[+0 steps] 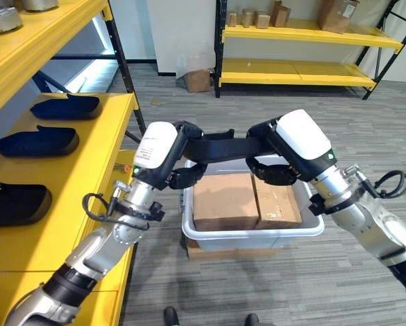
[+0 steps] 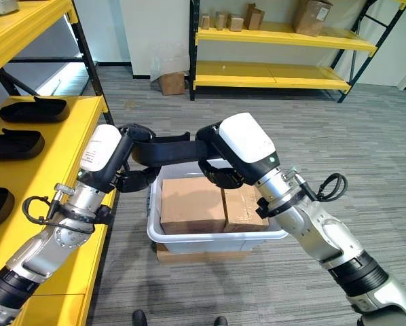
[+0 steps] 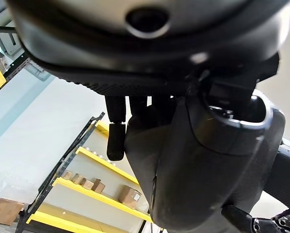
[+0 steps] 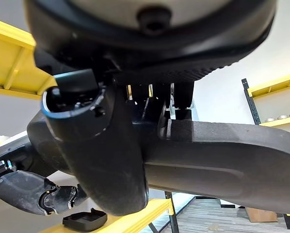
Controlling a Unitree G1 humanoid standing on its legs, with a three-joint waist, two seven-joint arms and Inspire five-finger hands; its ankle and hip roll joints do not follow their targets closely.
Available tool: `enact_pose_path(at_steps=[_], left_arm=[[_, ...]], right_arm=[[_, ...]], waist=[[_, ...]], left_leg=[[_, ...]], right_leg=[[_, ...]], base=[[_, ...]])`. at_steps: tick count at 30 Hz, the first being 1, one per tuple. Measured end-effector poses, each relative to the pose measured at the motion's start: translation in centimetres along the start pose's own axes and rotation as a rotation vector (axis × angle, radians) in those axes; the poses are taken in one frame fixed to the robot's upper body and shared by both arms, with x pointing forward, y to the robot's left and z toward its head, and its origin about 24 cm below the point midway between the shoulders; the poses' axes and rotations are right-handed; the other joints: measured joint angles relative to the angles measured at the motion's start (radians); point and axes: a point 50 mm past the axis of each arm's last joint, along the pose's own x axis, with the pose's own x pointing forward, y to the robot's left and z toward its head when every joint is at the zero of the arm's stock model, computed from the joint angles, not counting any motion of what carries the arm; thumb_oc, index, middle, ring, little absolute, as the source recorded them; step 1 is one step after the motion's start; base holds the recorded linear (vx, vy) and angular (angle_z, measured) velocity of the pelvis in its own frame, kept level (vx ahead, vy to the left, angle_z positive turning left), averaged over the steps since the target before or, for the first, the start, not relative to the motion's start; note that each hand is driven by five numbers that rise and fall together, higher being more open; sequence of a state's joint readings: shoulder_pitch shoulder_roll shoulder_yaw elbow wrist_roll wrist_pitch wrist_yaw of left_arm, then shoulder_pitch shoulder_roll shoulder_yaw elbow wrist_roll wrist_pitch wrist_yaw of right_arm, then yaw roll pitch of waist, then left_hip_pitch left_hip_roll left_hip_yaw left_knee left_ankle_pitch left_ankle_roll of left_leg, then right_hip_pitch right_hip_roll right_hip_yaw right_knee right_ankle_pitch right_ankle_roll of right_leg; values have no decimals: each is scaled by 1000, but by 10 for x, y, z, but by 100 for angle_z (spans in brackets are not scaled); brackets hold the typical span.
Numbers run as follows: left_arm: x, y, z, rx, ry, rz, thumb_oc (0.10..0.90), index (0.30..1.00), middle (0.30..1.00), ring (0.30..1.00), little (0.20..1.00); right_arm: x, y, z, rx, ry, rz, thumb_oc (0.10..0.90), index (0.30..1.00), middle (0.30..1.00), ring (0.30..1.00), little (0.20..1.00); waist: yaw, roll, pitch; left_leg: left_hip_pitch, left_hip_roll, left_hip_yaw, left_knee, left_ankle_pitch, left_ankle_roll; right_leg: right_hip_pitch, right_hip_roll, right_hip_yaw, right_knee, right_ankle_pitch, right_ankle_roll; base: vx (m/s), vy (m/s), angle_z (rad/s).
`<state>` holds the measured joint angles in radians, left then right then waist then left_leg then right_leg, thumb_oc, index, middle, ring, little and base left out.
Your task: Move parts from the plastic box to the shelf.
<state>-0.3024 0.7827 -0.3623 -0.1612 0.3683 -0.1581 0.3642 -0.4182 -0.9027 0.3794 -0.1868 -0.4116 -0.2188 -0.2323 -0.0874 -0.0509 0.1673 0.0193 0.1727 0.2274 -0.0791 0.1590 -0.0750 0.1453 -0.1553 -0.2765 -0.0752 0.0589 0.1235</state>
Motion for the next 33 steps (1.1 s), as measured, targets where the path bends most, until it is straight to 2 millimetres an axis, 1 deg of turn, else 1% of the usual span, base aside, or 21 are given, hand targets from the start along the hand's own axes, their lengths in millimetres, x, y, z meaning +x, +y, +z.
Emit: enact_pose_path(at_steps=[10, 11, 12, 15, 18, 21, 24, 27, 30, 33], left_arm=[[0, -1, 0, -4, 4, 3, 400, 300, 300, 300, 300], [0, -1, 0, -1, 3, 2, 400, 300, 300, 300, 300], [0, -1, 0, 3, 1, 3, 400, 300, 300, 300, 300], [-1, -2, 0, 4, 6, 0, 400, 300, 300, 300, 300], [-5, -6, -2, -5, 23, -12, 400, 300, 300, 300, 300], [-15, -12, -6, -15, 59, -43, 400, 300, 300, 300, 300], [-40, -21, -16, -6, 140, -96, 400, 300, 300, 300, 300], [-56, -28, -26, -2, 214, -147, 400, 300, 300, 300, 300], [-75, -24, -37, 16, 300, -151, 400, 300, 300, 300, 300], [-97, -16, -53, 58, 421, -149, 400, 300, 300, 300, 300]], right_arm=[[0, 1, 0, 2, 5, -1, 400, 300, 300, 300, 300], [0, 1, 0, 3, 5, -1, 467, 393, 393, 393, 393], [0, 1, 0, 3, 6, -2, 900, 1000, 1000, 1000, 1000], [0, 3, 1, 21, 9, -8, 900, 1000, 1000, 1000, 1000], [3, 6, 5, 82, 11, -46, 900, 1000, 1000, 1000, 1000], [-1, 4, 7, 146, 20, -103, 900, 1000, 1000, 1000, 1000], [-18, 4, 3, 171, 79, -124, 900, 1000, 1000, 1000, 1000], [-26, 5, -1, 184, 118, -125, 900, 1000, 1000, 1000, 1000], [-40, 5, -6, 215, 185, -164, 900, 1000, 1000, 1000, 1000], [-58, 4, -11, 223, 254, -175, 900, 1000, 1000, 1000, 1000]], waist=[[1, 0, 0], [1, 0, 0], [0, 0, 0], [-7, 0, -1], [-16, 1, -1], [-16, 4, -3], [-17, 8, -5], [-18, 14, -8], [-18, 19, -10], [-18, 30, -14]], left_leg=[[1, 0, 14, 0, 0, 0], [1, 0, 15, 0, 0, 0], [1, 0, 15, 0, 0, 0], [1, 0, 15, 0, 0, 0], [1, 0, 16, 0, 0, 0], [1, 0, 16, 0, 0, 0], [1, 0, 17, -1, -2, -1], [1, 0, 19, -1, -3, -1], [1, 1, 22, -1, -5, -2], [-1, 2, 22, -1, -6, -3]], right_leg=[[-9, 0, 16, -2, 6, 0], [-9, 0, 17, -2, 7, 0], [-9, 0, 17, -2, 7, 0], [-9, 0, 17, -2, 7, 0], [-9, 0, 18, -4, 9, 0], [-9, 0, 18, -7, 9, 0], [-8, 0, 19, -10, 9, 0], [-10, 0, 20, -10, 9, 0], [-12, -2, 23, -11, 9, 0], [-14, -4, 23, -11, 8, 1]], base=[[3, -1, -4], [0, 0, 0], [0, 0, 0], [0, 0, 0], [0, 0, 0], [0, 0, 0], [0, 0, 0], [0, 0, 0], [2, -8, -2], [0, 0, 0]])
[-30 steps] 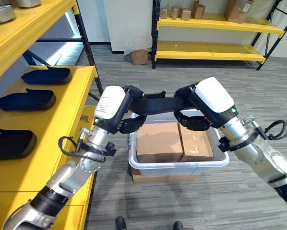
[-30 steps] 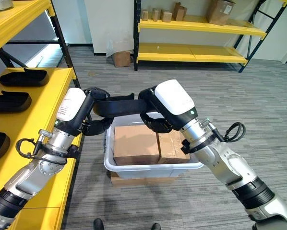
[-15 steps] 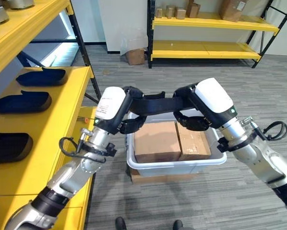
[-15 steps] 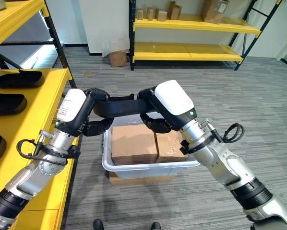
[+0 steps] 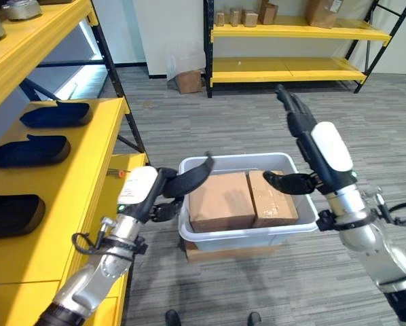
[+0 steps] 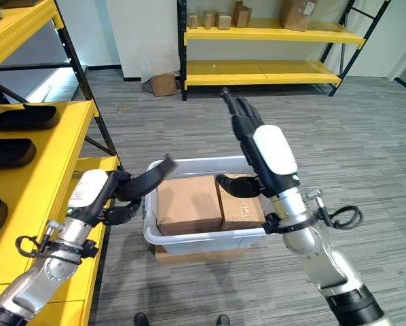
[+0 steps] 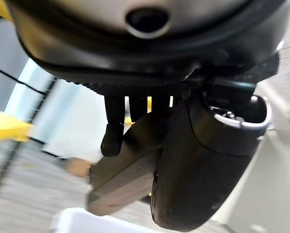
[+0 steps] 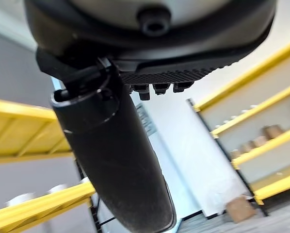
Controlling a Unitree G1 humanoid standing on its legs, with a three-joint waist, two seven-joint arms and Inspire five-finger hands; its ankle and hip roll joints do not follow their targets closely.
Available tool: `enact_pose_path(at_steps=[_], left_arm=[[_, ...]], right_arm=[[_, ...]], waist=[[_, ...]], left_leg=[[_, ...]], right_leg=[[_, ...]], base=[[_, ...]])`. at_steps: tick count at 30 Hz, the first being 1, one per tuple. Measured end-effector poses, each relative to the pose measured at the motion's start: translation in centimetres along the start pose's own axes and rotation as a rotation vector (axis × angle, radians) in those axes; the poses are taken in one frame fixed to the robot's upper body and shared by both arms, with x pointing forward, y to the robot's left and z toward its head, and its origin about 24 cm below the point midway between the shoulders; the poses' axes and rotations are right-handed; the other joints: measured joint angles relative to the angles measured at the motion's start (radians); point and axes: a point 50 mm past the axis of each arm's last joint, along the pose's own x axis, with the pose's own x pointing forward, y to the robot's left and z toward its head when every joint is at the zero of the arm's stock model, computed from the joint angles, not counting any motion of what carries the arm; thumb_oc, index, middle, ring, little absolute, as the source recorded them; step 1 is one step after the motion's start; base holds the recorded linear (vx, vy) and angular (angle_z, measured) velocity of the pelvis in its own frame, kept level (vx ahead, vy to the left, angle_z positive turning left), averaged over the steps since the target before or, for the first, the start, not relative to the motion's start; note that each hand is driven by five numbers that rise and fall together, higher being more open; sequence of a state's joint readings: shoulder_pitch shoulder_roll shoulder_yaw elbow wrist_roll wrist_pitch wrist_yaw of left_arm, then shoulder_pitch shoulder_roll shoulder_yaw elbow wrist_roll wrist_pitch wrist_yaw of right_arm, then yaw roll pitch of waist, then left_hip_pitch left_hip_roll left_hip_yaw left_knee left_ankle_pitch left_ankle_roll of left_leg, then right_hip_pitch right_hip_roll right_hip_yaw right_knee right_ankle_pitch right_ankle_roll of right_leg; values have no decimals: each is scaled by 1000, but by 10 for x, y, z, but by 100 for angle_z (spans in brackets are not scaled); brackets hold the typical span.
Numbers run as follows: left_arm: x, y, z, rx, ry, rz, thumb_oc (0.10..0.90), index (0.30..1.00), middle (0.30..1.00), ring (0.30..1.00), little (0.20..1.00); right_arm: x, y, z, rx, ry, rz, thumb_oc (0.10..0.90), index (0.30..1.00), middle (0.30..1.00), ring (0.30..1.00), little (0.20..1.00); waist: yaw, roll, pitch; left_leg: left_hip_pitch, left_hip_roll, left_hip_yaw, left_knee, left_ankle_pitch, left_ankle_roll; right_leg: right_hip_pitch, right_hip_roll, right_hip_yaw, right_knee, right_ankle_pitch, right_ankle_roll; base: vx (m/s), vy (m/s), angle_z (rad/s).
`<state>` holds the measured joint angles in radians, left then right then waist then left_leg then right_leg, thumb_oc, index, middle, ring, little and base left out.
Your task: Move parts from the plastic box to the shelf.
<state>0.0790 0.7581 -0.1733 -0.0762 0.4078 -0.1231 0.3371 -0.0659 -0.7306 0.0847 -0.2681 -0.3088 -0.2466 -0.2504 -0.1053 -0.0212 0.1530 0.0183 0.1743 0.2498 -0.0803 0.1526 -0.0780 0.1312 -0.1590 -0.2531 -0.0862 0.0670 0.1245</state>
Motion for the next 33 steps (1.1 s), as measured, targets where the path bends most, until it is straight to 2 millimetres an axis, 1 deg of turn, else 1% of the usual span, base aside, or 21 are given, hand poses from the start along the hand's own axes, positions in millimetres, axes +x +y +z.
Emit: enact_pose_path(at_steps=[1, 2, 3, 5, 6, 10, 12, 14, 17, 19, 22, 23, 24, 25, 26, 27, 28, 29, 30, 31, 33], left_arm=[[-7, 5, -9, 14, 51, 14, 400, 300, 300, 300, 300], [-7, 5, -9, 14, 51, 14, 400, 300, 300, 300, 300], [-15, 12, -20, 33, 103, 39, 400, 300, 300, 300, 300], [-21, 15, -25, 65, 130, 47, 400, 300, 300, 300, 300], [-33, 19, -30, 87, 156, 57, 400, 300, 300, 300, 300], [-50, 18, -37, 80, 240, 95, 400, 300, 300, 300, 300], [-63, 20, -39, 71, 280, 119, 400, 300, 300, 300, 300], [-68, 20, -41, 63, 310, 137, 400, 300, 300, 300, 300], [-68, 22, -42, 72, 314, 148, 400, 300, 300, 300, 300], [-67, 23, -41, 82, 311, 163, 400, 300, 300, 300, 300], [-63, 27, -35, 110, 274, 174, 400, 300, 300, 300, 300], [-60, 29, -32, 112, 257, 182, 400, 300, 300, 300, 300], [-54, 33, -26, 105, 223, 214, 400, 300, 300, 300, 300], [-50, 33, -24, 105, 209, 226, 400, 300, 300, 300, 300], [-37, 35, -19, 107, 162, 237, 400, 300, 300, 300, 300], [-32, 39, -14, 112, 127, 261, 400, 300, 300, 300, 300], [-29, 41, -13, 126, 109, 270, 400, 300, 300, 300, 300], [-22, 52, -11, 199, 57, 271, 400, 300, 300, 300, 300], [-17, 59, -8, 235, 20, 270, 400, 300, 300, 300, 300], [-14, 64, -5, 265, -9, 273, 400, 300, 300, 300, 300], [-5, 75, 5, 318, -81, 294, 400, 300, 300, 300, 300]], right_arm=[[-9, -3, -5, -6, 38, -6, 900, 1000, 1000, 1000, 1000], [-9, -3, -5, -6, 38, -6, 900, 1000, 1000, 1000, 1000], [-21, -6, -12, -13, 95, -22, 900, 1000, 1000, 1000, 1000], [-28, -7, -16, -17, 131, -22, 900, 1000, 1000, 1000, 1000], [-38, -6, -19, -8, 166, -28, 900, 1000, 1000, 1000, 1000], [-58, -4, -27, 59, 282, -64, 900, 1000, 1000, 1000, 1000], [-66, 1, -29, 86, 321, -63, 900, 1000, 1000, 1000, 1000], [-70, 4, -32, 99, 352, -39, 900, 1000, 1000, 1000, 1000], [-65, 11, -29, 126, 337, -8, 900, 1000, 1000, 1000, 1000], [-53, 17, -23, 145, 281, 17, 900, 1000, 1000, 1000, 1000], [-28, 14, -15, 124, 173, 29, 900, 1000, 1000, 1000, 1000], [-17, 11, -10, 112, 116, 27, 900, 1000, 1000, 1000, 1000], [-4, 2, -3, 91, 43, 2, 900, 1000, 1000, 1000, 1000], [1, -2, -1, 82, 16, -19, 900, 1000, 1000, 1000, 1000], [4, -7, -1, 63, 5, -42, 900, 1000, 1000, 1000, 1000], [6, -8, 1, 56, -6, -48, 900, 1000, 1000, 1000, 1000], [7, -8, 1, 52, -12, -53, 900, 1000, 1000, 1000, 1000], [7, -8, 3, 30, -23, -61, 900, 1000, 1000, 1000, 1000], [8, -9, 3, 23, -24, -62, 900, 1000, 1000, 1000, 1000], [7, -10, 2, 17, -24, -64, 900, 1000, 1000, 1000, 1000], [6, -11, 1, 17, -15, -83, 900, 1000, 1000, 1000, 1000]], waist=[[0, 4, 0], [0, 4, 0], [3, 11, 0], [4, 17, -1], [2, 22, -4], [9, 34, -10], [6, 35, -10], [16, 37, -11], [39, 40, -10], [59, 47, -9], [90, 70, 5], [100, 87, 14], [125, 104, 31], [149, 127, 41], [124, 122, 48], [144, 109, 57], [175, 84, 68], [177, 38, 83], [169, 38, 86], [156, 51, 89], [123, 67, 101]], left_leg=[[-1, 0, 0, 0, 0, 0], [-1, 0, 0, 0, 0, 0], [-3, 0, -2, 0, -1, 0], [-4, 0, -3, -1, -2, -1], [-4, 0, -3, -3, -9, -3], [-5, 1, -4, 0, -11, -3], [-5, 3, -3, 0, -12, -4], [-8, 10, -7, 1, -7, -11], [-22, 32, -10, 1, 4, -19], [-31, 54, -17, 1, 13, -31], [-58, 84, -55, 3, 42, -50], [-76, 97, -91, 4, 64, -63], [-109, 117, -143, 1, 108, -87], [-145, 113, -159, 20, 143, -86], [-203, 93, -174, 28, 210, -89], [-213, 79, -167, 18, 232, -82], [-208, 62, -139, 70, 159, -52], [-203, 31, -88, 233, -19, -42], [-183, 28, -93, 303, -39, -22], [-154, 27, -91, 309, -55, -11], [-146, -1, -89, 265, -23, 22]], right_leg=[[0, 0, -1, 0, -1, 1], [0, 0, -1, 0, -1, 1], [-2, 0, -2, 0, -2, 2], [-2, -3, -3, 0, -3, 3], [-4, -5, -1, 0, -6, 4], [-4, -4, -2, 0, -10, 6], [-5, 4, -2, 0, -11, 4], [-5, 11, -4, 2, -13, 1], [-29, 32, -3, 22, -23, -12], [-45, 56, -5, 41, -33, -26], [-58, 90, -32, 61, -50, -37], [-60, 107, -59, 68, -58, -48], [-87, 112, -94, 86, -73, -76], [-92, 135, -110, 127, -85, -76], [-114, 104, -169, 150, -108, -99], [-127, 78, -205, 162, -117, -129], [-139, 53, -205, 170, -113, -135], [-132, 1, -240, 161, -89, -133], [-130, -16, -259, 171, -90, -126], [-128, -27, -281, 198, -97, -115], [-142, -46, -278, 284, -134, -119]], base=[[0, 0, 0], [0, 0, 0], [0, 0, 0], [12, -26, 0], [15, -39, -1], [7, -80, 0], [-22, -91, -1], [-59, -141, 0], [-70, -148, -2], [-102, -241, 2], [-97, -162, 25], [-208, -171, 68], [-170, -112, 80], [-208, -154, 129], [-104, -88, 133], [-71, -150, 106], [-65, -174, 76], [-51, -147, 72], [-110, -95, 100], [-57, -24, 92], [-52, -1, 111]])
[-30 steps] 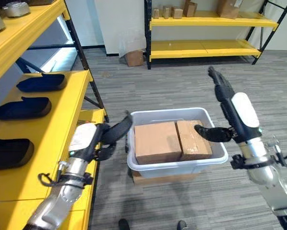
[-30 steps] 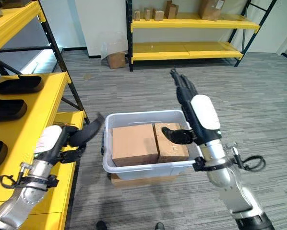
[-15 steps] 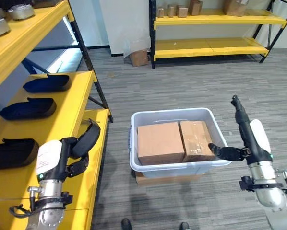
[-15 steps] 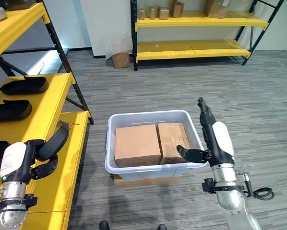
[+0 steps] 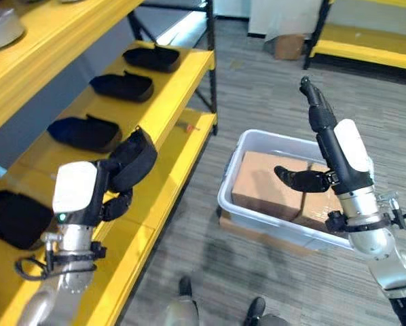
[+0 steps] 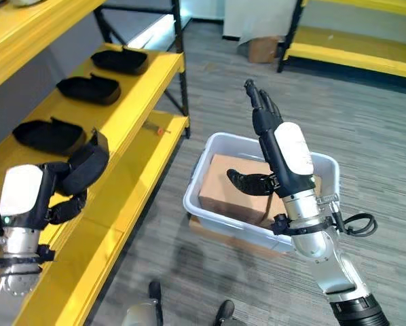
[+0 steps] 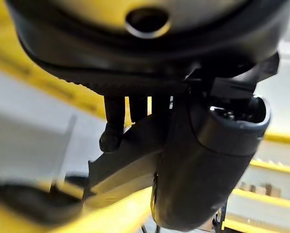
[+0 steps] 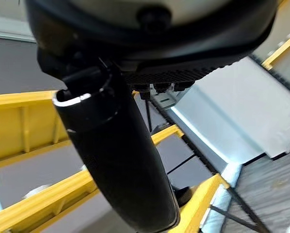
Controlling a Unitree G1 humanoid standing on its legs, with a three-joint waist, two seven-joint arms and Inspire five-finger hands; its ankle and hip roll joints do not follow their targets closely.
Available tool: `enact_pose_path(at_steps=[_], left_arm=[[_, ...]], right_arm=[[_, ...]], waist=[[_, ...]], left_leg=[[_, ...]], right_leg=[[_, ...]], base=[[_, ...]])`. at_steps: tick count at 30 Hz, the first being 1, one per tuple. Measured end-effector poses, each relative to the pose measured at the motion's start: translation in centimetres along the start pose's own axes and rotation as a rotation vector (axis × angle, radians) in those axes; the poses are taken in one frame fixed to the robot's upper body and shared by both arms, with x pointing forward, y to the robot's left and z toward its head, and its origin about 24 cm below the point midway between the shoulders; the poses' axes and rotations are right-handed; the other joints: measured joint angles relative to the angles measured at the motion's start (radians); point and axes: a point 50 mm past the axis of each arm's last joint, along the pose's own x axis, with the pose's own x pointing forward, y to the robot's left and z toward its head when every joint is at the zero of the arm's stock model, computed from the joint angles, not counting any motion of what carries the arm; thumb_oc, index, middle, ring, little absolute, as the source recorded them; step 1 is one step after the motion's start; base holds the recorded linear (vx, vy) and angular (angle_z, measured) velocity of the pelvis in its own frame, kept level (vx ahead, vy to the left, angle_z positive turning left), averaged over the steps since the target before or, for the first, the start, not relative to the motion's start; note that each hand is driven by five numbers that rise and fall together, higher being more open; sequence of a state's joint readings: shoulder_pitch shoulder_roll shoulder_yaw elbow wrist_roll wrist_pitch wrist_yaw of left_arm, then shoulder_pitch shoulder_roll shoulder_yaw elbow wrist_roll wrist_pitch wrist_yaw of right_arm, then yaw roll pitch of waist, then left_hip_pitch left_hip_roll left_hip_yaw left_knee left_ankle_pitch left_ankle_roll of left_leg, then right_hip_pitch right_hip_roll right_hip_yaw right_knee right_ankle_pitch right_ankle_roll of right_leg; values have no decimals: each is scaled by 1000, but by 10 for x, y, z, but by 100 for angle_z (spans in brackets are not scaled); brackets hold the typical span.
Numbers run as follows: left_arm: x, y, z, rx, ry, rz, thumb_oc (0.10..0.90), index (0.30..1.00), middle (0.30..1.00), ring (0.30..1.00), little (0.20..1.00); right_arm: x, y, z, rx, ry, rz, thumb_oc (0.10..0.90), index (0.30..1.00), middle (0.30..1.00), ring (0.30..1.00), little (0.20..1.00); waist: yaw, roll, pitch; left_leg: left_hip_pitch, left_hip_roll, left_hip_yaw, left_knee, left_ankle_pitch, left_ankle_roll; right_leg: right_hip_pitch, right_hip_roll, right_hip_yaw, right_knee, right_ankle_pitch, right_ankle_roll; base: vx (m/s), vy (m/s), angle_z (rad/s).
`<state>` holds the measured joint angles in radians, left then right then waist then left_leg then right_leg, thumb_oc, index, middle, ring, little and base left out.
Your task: Move parts from the plastic box to the shelf.
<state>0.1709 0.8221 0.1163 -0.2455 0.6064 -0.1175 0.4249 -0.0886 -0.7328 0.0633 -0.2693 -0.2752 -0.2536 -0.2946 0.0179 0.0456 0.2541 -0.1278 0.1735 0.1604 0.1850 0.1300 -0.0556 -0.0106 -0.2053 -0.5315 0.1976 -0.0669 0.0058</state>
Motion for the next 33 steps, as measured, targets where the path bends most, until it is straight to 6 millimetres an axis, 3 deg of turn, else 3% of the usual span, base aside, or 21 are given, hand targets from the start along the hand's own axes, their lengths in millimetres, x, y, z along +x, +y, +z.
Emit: enact_pose_path(at_steps=[1, 2, 3, 4, 5, 7, 8, 9, 11, 14, 19, 24, 28, 29, 31, 33], left_arm=[[12, 18, 9, 27, -73, 68, 400, 300, 300, 300, 300], [21, 31, 19, 31, -127, 141, 400, 300, 300, 300, 300], [28, 39, 28, 34, -179, 200, 400, 300, 300, 300, 300], [31, 46, 35, 39, -225, 240, 400, 300, 300, 300, 300], [34, 49, 41, 44, -271, 260, 400, 300, 300, 300, 300], [36, 53, 50, 67, -337, 278, 400, 300, 300, 300, 300], [37, 56, 54, 102, -390, 269, 400, 300, 300, 300, 300], [39, 59, 56, 134, -420, 271, 400, 300, 300, 300, 300], [42, 66, 61, 164, -462, 289, 400, 300, 300, 300, 300], [42, 69, 65, 207, -500, 315, 400, 300, 300, 300, 300], [41, 71, 65, 217, -509, 361, 400, 300, 300, 300, 300], [27, 57, 54, 183, -424, 322, 400, 300, 300, 300, 300], [18, 56, 47, 185, -378, 317, 400, 300, 300, 300, 300], [15, 53, 46, 168, -360, 319, 400, 300, 300, 300, 300], [12, 51, 48, 137, -339, 337, 400, 300, 300, 300, 300], [12, 57, 42, 172, -312, 349, 400, 300, 300, 300, 300]], right_arm=[[1, 0, 3, -7, -18, -4, 900, 1000, 1000, 1000, 1000], [3, -4, 4, -28, -41, -18, 900, 1000, 1000, 1000, 1000], [3, -2, 4, -28, -36, -25, 900, 1000, 1000, 1000, 1000], [0, 0, 3, -20, -25, -18, 900, 1000, 1000, 1000, 1000], [-3, 1, 1, -28, -15, -1, 900, 1000, 1000, 1000, 1000], [-4, -1, 0, -37, -7, 0, 900, 1000, 1000, 1000, 1000], [-5, -2, -1, -41, -3, -6, 900, 1000, 1000, 1000, 1000], [-7, -5, -2, -46, 3, -15, 900, 1000, 1000, 1000, 1000], [-6, -8, -1, -48, 0, -46, 900, 1000, 1000, 1000, 1000], [-7, -5, 1, -54, -18, -52, 900, 1000, 1000, 1000, 1000], [-9, 1, 2, -41, -7, -60, 900, 1000, 1000, 1000, 1000], [-13, 8, 0, -2, 35, -64, 900, 1000, 1000, 1000, 1000], [-29, 23, -4, 37, 115, 5, 900, 1000, 1000, 1000, 1000], [-31, 25, -3, 51, 127, -1, 900, 1000, 1000, 1000, 1000], [-35, 27, -5, 57, 155, 3, 900, 1000, 1000, 1000, 1000], [-36, 32, -3, 45, 147, 26, 900, 1000, 1000, 1000, 1000]], waist=[[-12, 8, -5], [-42, 24, -9], [-19, 10, -2], [-9, -7, -2], [-16, -9, -1], [-45, 4, -1], [-57, 3, -1], [-81, 7, -6], [-87, 8, -15], [-61, 4, -17], [-39, -2, -39], [-6, -14, -65], [57, -82, -117], [63, -93, -122], [62, -98, -122], [73, -120, -131]], left_leg=[[23, -3, -22, -134, 37, -36], [31, 15, -54, -242, 46, -82], [27, 26, -5, -142, -57, -25], [53, 37, 36, -91, -100, -21], [88, 57, 64, -46, -130, -48], [176, 34, 60, -122, -100, -82], [200, 12, 67, -143, -100, -82], [211, -5, 69, -168, -104, -76], [219, -20, 82, -196, -122, -55], [204, -43, 82, -210, -124, -52], [198, -73, 79, -198, -144, -32], [194, -135, 60, -169, -162, 16], [178, -203, 19, -154, -160, 49], [166, -219, 10, -148, -166, 60], [159, -241, -20, -139, -174, 78], [148, -265, -27, -137, -177, 98]], right_leg=[[-38, 59, 38, -11, -51, 27], [-45, 80, 25, -58, -9, -34], [-59, 72, 19, -54, 3, -33], [-65, 54, 9, -49, 16, -26], [-56, 40, -7, -40, 20, -25], [-37, 2, -36, -12, 26, -16], [-12, -36, -55, -2, 39, 4], [25, -45, -83, -32, 53, 24], [37, -44, -92, -66, 68, 46], [32, -47, -87, -115, 119, 57], [38, -84, -97, -105, 137, 73], [53, -158, -110, -65, 149, 85], [73, -228, -145, -65, 179, 107], [84, -243, -163, -64, 193, 128], [103, -268, -191, -67, 216, 129], [103, -292, -195, -72, 238, 137]], base=[[-56, 9, 164], [-61, 105, 137], [-20, 85, 93], [-39, 133, 44], [-21, 96, 69], [-32, 201, 66], [-7, 241, 66], [10, 252, 72], [5, 143, 42], [-1, 159, 4], [-6, 263, 8], [-13, 290, 15], [-37, 245, 43], [-70, 227, 41], [-72, 179, 46], [-72, 185, 24]])
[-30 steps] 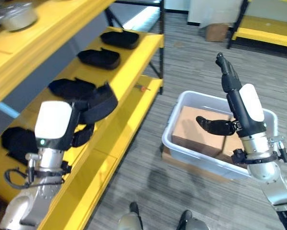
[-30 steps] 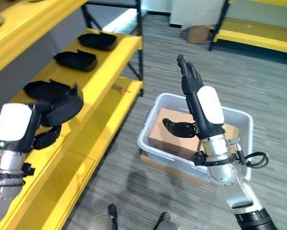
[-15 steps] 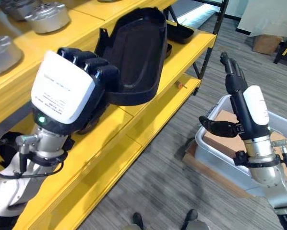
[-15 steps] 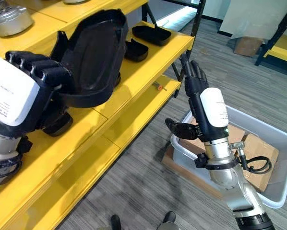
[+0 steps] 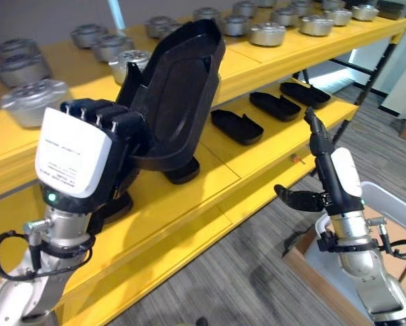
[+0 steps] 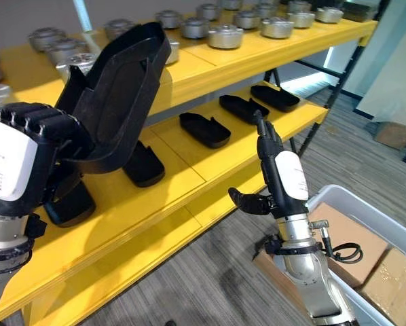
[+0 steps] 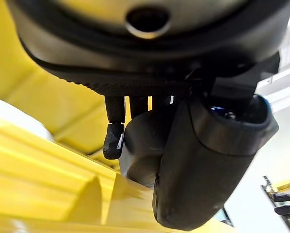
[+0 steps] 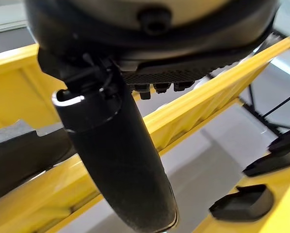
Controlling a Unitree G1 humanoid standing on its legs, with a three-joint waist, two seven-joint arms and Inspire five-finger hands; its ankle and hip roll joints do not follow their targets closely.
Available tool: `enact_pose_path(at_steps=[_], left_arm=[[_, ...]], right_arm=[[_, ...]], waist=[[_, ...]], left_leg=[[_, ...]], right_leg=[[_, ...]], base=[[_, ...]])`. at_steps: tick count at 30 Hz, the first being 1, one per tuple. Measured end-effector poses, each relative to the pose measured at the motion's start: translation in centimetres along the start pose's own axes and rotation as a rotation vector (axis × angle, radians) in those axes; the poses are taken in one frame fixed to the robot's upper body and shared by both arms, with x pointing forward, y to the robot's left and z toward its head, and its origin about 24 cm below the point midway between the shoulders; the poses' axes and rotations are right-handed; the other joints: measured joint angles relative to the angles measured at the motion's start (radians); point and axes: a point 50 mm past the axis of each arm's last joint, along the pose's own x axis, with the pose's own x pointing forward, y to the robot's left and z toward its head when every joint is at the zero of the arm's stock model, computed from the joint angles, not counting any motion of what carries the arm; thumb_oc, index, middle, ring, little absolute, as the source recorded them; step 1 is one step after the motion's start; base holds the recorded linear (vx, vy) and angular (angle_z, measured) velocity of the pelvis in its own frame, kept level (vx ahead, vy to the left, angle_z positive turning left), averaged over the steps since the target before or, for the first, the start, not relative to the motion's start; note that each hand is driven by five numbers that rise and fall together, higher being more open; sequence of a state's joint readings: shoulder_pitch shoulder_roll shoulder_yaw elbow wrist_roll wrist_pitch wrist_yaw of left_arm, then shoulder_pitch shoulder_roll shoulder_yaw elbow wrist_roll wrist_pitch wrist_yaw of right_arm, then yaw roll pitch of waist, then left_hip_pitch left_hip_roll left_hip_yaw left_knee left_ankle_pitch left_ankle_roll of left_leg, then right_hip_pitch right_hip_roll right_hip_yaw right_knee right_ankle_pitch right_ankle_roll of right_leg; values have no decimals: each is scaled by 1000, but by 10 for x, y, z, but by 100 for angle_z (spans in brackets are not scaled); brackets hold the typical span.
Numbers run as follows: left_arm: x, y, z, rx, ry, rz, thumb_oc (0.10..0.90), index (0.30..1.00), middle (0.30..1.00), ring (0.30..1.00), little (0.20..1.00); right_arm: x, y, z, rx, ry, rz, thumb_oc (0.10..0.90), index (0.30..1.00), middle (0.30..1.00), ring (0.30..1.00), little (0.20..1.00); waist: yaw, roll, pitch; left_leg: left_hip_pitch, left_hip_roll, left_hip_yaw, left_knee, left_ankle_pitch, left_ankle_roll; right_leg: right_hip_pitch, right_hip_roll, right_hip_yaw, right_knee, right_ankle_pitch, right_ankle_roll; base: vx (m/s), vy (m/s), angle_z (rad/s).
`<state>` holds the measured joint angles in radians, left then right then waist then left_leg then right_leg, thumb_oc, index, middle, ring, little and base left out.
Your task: Move parts from the plastic box to the shelf.
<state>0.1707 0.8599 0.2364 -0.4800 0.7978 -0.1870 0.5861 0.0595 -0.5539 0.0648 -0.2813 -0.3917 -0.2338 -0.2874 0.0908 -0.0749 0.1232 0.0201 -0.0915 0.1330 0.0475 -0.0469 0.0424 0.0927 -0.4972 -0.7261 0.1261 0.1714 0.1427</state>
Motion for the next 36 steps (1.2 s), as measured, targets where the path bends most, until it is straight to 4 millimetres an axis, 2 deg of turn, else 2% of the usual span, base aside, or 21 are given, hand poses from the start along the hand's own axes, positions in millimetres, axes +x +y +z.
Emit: enact_pose_path(at_steps=[4, 8, 9, 10, 11, 12, 13, 14, 15, 16, 18, 19, 21, 23, 24, 25, 26, 28, 30, 32, 36], left_arm=[[6, 5, -2, 26, 11, 38, 400, 300, 300, 300, 300], [17, 3, 1, 24, -18, 47, 400, 300, 300, 300, 300], [19, 1, 1, 22, -14, 51, 400, 300, 300, 300, 300], [21, -1, 1, 17, -13, 52, 400, 300, 300, 300, 300], [24, -4, 3, 0, -8, 61, 400, 300, 300, 300, 300], [26, -8, 4, -11, -10, 59, 400, 300, 300, 300, 300], [26, -11, 3, -16, -6, 49, 400, 300, 300, 300, 300], [29, -13, 3, -15, -11, 34, 400, 300, 300, 300, 300], [28, -16, 6, -36, -1, 28, 400, 300, 300, 300, 300], [31, -17, 10, -49, -19, 35, 400, 300, 300, 300, 300], [36, -14, 17, -76, -37, 67, 400, 300, 300, 300, 300], [34, -13, 20, -89, -43, 69, 400, 300, 300, 300, 300], [32, -13, 22, -100, -52, 60, 400, 300, 300, 300, 300], [29, -17, 26, -135, -25, 64, 400, 300, 300, 300, 300], [28, -21, 27, -156, -6, 59, 400, 300, 300, 300, 300], [28, -28, 30, -197, 25, 53, 400, 300, 300, 300, 300], [26, -33, 32, -208, 26, 28, 400, 300, 300, 300, 300], [22, -41, 42, -253, 3, -32, 400, 300, 300, 300, 300], [15, -52, 49, -292, -4, -97, 400, 300, 300, 300, 300], [7, -65, 51, -310, 10, -163, 400, 300, 300, 300, 300], [-10, -81, 48, -316, 61, -274, 400, 300, 300, 300, 300]], right_arm=[[-4, 6, 0, 1, 19, 4, 900, 1000, 1000, 1000, 1000], [-5, 15, 4, 13, 8, 38, 900, 1000, 1000, 1000, 1000], [-5, 15, 4, 9, 4, 40, 900, 1000, 1000, 1000, 1000], [-5, 14, 4, -11, -3, 46, 900, 1000, 1000, 1000, 1000], [-4, 12, 3, -33, -12, 53, 900, 1000, 1000, 1000, 1000], [-4, 10, 2, -64, -23, 68, 900, 1000, 1000, 1000, 1000], [-5, 10, 1, -69, -19, 73, 900, 1000, 1000, 1000, 1000], [-6, 6, 1, -84, -29, 74, 900, 1000, 1000, 1000, 1000], [-5, 2, 1, -103, -35, 67, 900, 1000, 1000, 1000, 1000], [-4, 0, 0, -116, -40, 69, 900, 1000, 1000, 1000, 1000], [-1, -5, 3, -126, -60, 50, 900, 1000, 1000, 1000, 1000], [1, -8, 3, -129, -62, 35, 900, 1000, 1000, 1000, 1000], [1, -11, 2, -136, -59, 21, 900, 1000, 1000, 1000, 1000], [-1, -9, 1, -132, -48, 25, 900, 1000, 1000, 1000, 1000], [-1, -9, 1, -131, -47, 24, 900, 1000, 1000, 1000, 1000], [-1, -12, 3, -142, -65, 24, 900, 1000, 1000, 1000, 1000], [-2, -13, 4, -136, -68, 10, 900, 1000, 1000, 1000, 1000], [-6, -21, 3, -146, -52, -41, 900, 1000, 1000, 1000, 1000], [-9, -22, 0, -152, -36, -47, 900, 1000, 1000, 1000, 1000], [-14, -21, -2, -151, -14, -39, 900, 1000, 1000, 1000, 1000], [-20, -20, -5, -150, 11, -38, 900, 1000, 1000, 1000, 1000]], waist=[[-10, -26, 3], [-54, -18, 17], [-67, -1, 34], [-87, 15, 47], [-101, 33, 62], [-119, 40, 72], [-127, 48, 77], [-153, 34, 71], [-167, 48, 65], [-177, 65, 55], [-166, 65, 53], [-171, 69, 51], [-168, 67, 47], [-172, 67, 46], [-173, 106, 52], [-188, 96, 41], [-207, 83, 34], [-238, 88, 34], [-258, 96, 34], [-282, 102, 35], [-282, 120, 35]], left_leg=[[-1, -18, -9, -19, 21, 32], [26, -18, 15, -37, 42, 53], [34, -12, 23, -39, 48, 65], [36, -5, 24, -40, 50, 69], [40, 7, 30, -52, 58, 68], [48, 14, 34, -68, 69, 58], [51, 27, 42, -67, 77, 47], [48, 43, 42, -75, 79, 23], [42, 47, 33, -71, 70, -2], [33, 71, 27, -83, 83, -31], [25, 96, 26, -97, 105, -42], [38, 105, 31, -117, 116, -55], [57, 106, 31, -125, 115, -58], [80, 113, 32, -127, 119, -52], [88, 184, 28, -127, 118, -51], [87, 167, 30, -124, 115, -58], [96, 158, 54, -127, 109, -69], [105, 176, 86, -127, 97, -82], [111, 174, 115, -128, 97, -82], [120, 173, 128, -128, 96, -83], [117, 173, 136, -128, 81, -93]], right_leg=[[-8, -24, -24, 11, 86, 1], [-62, -52, 17, 75, 157, 13], [-91, -59, 65, 131, 147, 26], [-116, -49, 111, 191, 90, 57], [-164, 21, 239, 281, -17, 62], [-198, 131, 383, 361, -166, 47], [-207, 261, 493, 365, -276, -2], [-178, 490, 600, 222, -340, -113], [-132, 530, 610, 104, -282, -199], [-99, 553, 588, 8, -244, -208], [-46, 586, 581, -135, -173, -191], [-20, 597, 570, -171, -171, -191], [11, 605, 572, -203, -156, -200], [15, 613, 577, -184, -153, -195], [-61, 637, 578, -49, -207, -130], [-111, 528, 546, -8, -256, -174], [-96, 509, 516, -37, -215, -199], [-63, 537, 533, -107, -175, -195], [-64, 540, 572, -125, -152, -194], [-54, 537, 583, -140, -143, -191], [-47, 538, 596, -177, -125, -175]], base=[[-64, 179, 16], [-21, 98, -21], [-56, 6, -22], [-32, -43, -23], [-58, -119, -18], [-37, -158, -32], [-42, -184, -20], [-5, -261, -12], [-38, -253, 9], [-35, -276, 12], [2, -199, 11], [19, -163, 13], [14, -118, 12], [18, -63, -19], [28, -42, -38], [30, -19, -37], [36, -14, -25], [21, 7, -38], [20, 18, -59], [37, 23, -32], [30, 15, -7]])
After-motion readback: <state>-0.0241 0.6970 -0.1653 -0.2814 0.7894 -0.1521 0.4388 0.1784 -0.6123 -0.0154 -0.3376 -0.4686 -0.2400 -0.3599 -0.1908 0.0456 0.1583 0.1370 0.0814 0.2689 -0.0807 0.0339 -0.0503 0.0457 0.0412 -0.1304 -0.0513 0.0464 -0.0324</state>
